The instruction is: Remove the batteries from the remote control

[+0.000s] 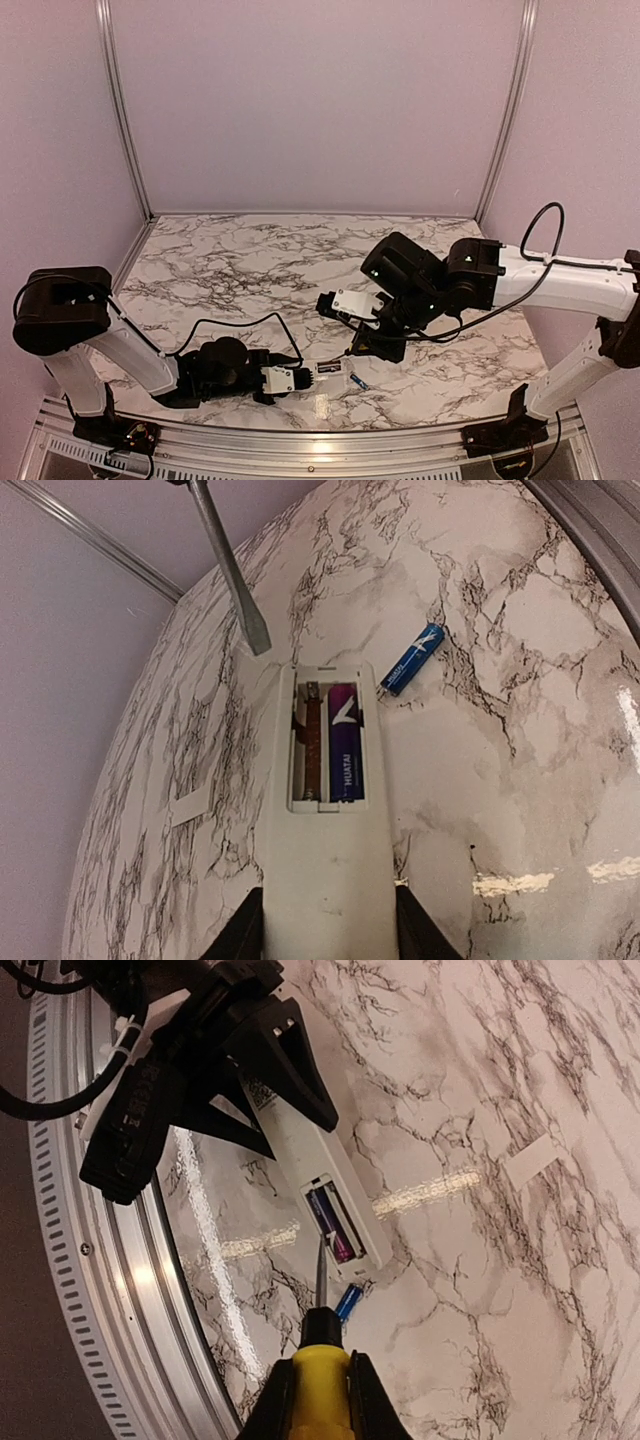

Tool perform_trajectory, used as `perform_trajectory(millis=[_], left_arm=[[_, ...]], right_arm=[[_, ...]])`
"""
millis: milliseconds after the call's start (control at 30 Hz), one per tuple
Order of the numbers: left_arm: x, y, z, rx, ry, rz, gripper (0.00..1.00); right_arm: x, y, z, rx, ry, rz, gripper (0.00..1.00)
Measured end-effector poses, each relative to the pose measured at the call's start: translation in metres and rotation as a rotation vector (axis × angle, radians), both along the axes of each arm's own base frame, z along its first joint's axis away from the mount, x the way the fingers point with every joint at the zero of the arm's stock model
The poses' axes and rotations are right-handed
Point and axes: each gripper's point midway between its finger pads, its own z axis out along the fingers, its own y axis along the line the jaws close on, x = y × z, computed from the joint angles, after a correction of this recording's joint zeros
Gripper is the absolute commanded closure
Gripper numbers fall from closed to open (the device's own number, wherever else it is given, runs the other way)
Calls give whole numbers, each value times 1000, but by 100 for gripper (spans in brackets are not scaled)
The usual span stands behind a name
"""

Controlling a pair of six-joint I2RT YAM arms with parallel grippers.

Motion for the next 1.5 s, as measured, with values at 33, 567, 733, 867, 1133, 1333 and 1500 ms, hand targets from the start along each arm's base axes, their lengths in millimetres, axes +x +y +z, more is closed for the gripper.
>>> perform_trajectory(millis=[33, 567, 733, 867, 1133, 1333, 1500], left_arm=[[0, 0, 0, -1, 0, -2, 100], [-3, -1, 1, -1, 6, -15, 100], [-3, 0, 0, 3, 7, -14, 100], [-3, 0, 0, 3, 7, -14, 100], [-3, 0, 0, 3, 8, -15, 100], [-3, 0, 0, 3, 8, -15, 100], [-3, 0, 0, 3, 8, -15, 100]], right_arm=[[0, 1, -1, -5, 0, 6, 100], [6, 11, -15, -65, -7, 55, 100], [7, 9, -20, -92, -6, 60, 100], [6, 7, -23, -104, -3, 65, 100], [9, 5, -30, -127, 5, 64, 100], [15, 2, -35, -144, 10, 54, 100], [18, 1, -39, -153, 18, 52, 100]])
